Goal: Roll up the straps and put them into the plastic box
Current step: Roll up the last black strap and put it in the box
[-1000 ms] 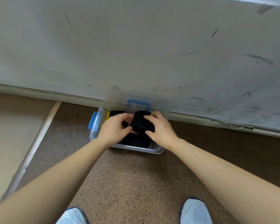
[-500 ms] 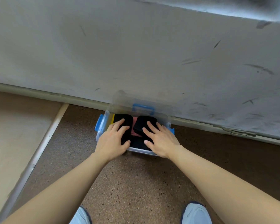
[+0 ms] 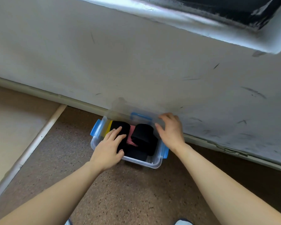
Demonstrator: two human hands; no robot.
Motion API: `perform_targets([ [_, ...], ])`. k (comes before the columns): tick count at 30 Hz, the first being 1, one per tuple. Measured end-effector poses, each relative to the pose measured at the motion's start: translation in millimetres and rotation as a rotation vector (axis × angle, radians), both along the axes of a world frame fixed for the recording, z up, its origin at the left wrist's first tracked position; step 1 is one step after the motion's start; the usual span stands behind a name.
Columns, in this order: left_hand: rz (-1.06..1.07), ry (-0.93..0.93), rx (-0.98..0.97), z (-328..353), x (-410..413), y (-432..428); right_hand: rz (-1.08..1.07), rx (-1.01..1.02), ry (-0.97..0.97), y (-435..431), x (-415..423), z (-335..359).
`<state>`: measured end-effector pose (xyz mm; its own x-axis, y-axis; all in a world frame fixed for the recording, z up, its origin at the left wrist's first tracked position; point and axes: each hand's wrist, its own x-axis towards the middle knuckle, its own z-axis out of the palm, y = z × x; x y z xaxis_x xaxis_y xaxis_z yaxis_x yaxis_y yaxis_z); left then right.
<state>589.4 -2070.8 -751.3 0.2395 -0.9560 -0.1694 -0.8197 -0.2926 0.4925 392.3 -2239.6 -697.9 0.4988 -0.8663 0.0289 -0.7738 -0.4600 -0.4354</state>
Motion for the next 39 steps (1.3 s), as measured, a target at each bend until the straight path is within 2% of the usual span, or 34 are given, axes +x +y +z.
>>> perform_targets([
  [9, 0.009, 0.026, 0.019, 1.2, 1.2, 0.0, -0.013, -0.124, 0.255, -12.2, -2.3, -0.8],
  [15, 0.04, -0.003, 0.029, 3.2, -2.5, 6.6, 0.006, -0.09, 0.189, -15.8, -5.6, 5.1],
  [21, 0.024, 0.012, 0.055, 8.8, -0.4, 17.5, 0.063, -0.074, 0.334, -30.3, -7.0, 3.1],
  [23, 0.012, 0.03, 0.051, 8.2, 0.4, 20.2, 0.071, -0.025, 0.278, -33.8, -9.5, -0.5],
  [26, -0.018, 0.044, 0.053, 6.9, 3.5, 21.8, 0.019, 0.088, 0.089, -40.6, -12.5, 6.7],
  [29, -0.02, 0.098, 0.029, 9.1, 6.2, 24.3, -0.018, 0.107, -0.075, -47.2, -17.0, 28.2],
  [31, 0.048, 0.162, -0.061, 12.1, 9.0, 25.6, 0.003, 0.106, -0.187, -42.3, -23.8, 46.8],
  [34, 0.401, 0.337, -0.274, 25.0, 25.3, 20.9, 0.088, 0.043, -0.302, -16.0, -37.3, 67.1],
  [37, 0.693, 0.552, -0.393, 49.3, 53.3, 13.0, 0.201, -0.021, -0.294, 19.6, -45.6, 64.9],
  [39, 0.732, 0.608, -0.399, 60.7, 69.3, 14.6, 0.258, -0.014, -0.276, 37.3, -46.7, 54.9],
])
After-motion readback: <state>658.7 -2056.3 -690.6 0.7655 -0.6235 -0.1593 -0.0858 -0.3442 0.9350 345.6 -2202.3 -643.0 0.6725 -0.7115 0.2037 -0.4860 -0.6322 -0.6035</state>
